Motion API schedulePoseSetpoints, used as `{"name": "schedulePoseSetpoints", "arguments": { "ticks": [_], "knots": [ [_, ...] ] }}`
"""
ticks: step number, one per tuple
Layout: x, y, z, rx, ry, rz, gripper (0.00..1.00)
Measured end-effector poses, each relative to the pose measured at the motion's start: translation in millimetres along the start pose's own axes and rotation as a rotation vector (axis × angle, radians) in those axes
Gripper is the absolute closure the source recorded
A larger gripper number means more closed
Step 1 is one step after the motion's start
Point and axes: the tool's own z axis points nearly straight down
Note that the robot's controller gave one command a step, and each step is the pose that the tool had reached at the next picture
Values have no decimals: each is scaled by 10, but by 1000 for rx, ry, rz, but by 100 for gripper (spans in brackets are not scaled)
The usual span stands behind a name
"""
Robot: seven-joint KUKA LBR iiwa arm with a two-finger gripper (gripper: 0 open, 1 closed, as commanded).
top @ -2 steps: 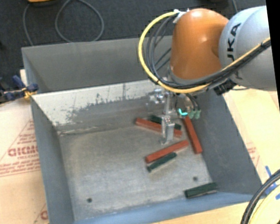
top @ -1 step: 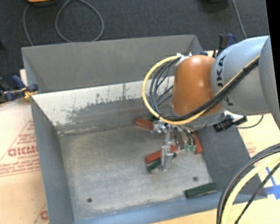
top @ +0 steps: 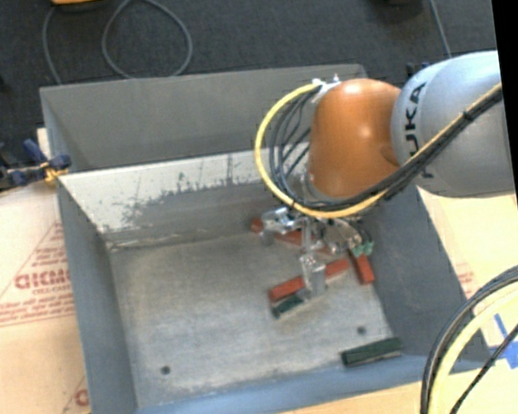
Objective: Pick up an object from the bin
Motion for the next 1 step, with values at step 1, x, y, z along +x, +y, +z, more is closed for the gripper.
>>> {"name": "schedulePoseSetpoints", "arguments": {
  "ticks": [1],
  "knots": [
    [437, -600, 662, 0, 9, -122, 0]
  ]
}}
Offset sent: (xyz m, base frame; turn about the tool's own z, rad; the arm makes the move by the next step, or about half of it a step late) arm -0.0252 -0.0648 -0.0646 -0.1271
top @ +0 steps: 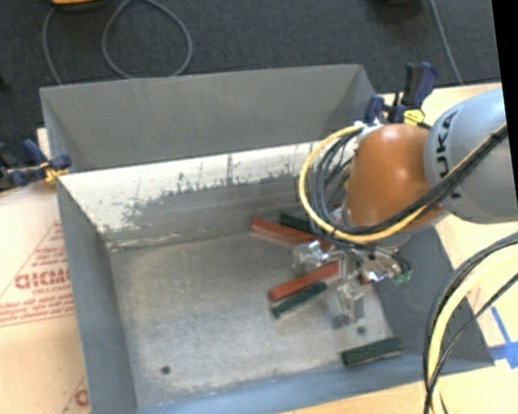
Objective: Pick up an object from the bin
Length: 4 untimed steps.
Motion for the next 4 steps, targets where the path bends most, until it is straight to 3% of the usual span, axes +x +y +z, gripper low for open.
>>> {"name": "schedulePoseSetpoints", "arguments": {
  "ticks": [1, 2, 3, 4],
  "knots": [
    [-34, 20, -30, 0, -7, -1, 100],
    [-20, -188, -1241, 5, -13, 55, 100],
    [-135, -365, -2355, 6, -11, -202, 100],
    [-271, -891, -2615, 6, -11, -212, 100]
  ]
}}
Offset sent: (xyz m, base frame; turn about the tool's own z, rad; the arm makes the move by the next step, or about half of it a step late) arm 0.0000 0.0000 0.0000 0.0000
